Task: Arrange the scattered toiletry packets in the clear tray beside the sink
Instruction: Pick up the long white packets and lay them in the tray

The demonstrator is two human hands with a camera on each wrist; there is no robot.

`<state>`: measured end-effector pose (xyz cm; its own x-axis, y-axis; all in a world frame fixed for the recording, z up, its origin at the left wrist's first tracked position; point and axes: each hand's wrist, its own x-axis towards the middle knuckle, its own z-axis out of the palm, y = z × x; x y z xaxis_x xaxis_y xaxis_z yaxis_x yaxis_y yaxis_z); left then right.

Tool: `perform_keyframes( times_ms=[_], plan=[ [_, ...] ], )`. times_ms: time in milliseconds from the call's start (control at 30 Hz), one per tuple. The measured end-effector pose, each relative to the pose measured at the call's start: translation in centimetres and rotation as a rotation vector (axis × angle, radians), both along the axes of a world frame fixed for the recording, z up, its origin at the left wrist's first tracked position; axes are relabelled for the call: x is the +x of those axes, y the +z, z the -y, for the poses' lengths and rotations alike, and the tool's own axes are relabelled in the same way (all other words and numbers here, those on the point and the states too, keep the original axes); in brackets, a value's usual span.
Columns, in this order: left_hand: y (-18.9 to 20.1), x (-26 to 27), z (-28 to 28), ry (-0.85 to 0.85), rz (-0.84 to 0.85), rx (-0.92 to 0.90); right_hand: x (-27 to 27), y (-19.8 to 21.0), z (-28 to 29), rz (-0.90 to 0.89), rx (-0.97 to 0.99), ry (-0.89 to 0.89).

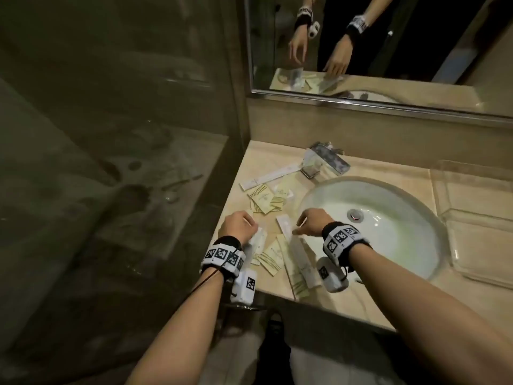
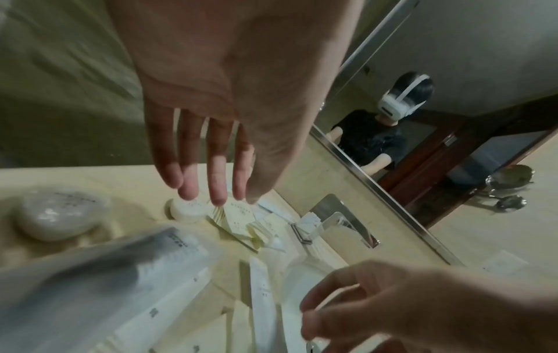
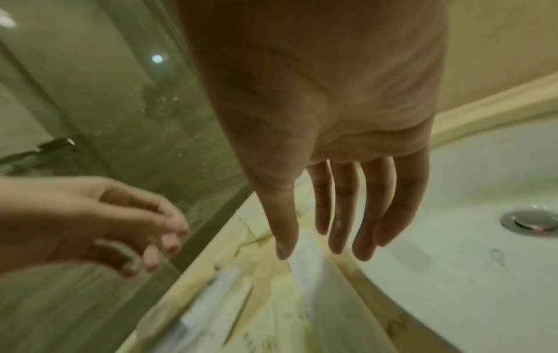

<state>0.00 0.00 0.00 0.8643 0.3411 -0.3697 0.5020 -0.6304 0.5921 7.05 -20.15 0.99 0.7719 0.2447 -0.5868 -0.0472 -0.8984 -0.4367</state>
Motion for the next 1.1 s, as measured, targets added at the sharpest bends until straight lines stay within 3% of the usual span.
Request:
perform_keyframes(
  times_ms=[167, 467, 633, 900, 1100],
  plan=[
    [-2.2, 5.3, -0.9, -0.018, -0.029, 0.007, 0.2, -4.1, -1.6, -0.122, -0.193, -0.022],
    [-5.6, 13.6, -2.4, -0.127, 0.097, 0.125, 3.3, -6.5, -2.4, -0.165, -0.191, -0.009],
    [-7.0, 15.4, -2.4, -0.248, 0.023, 0.125, 4.8, -6.2, -2.3, -0.219, -0.119, -0.05],
    [-7.9, 16.4, -2.1, -0.176, -0.005, 0.263, 6.5, -5.8, -2.3, -0.201, -0.017, -0.092],
    [-7.2, 17.0, -2.5, -0.146, -0.076, 0.258, 7.1, -5.4, -2.3, -0.157, 0.036, -0.099]
  ],
)
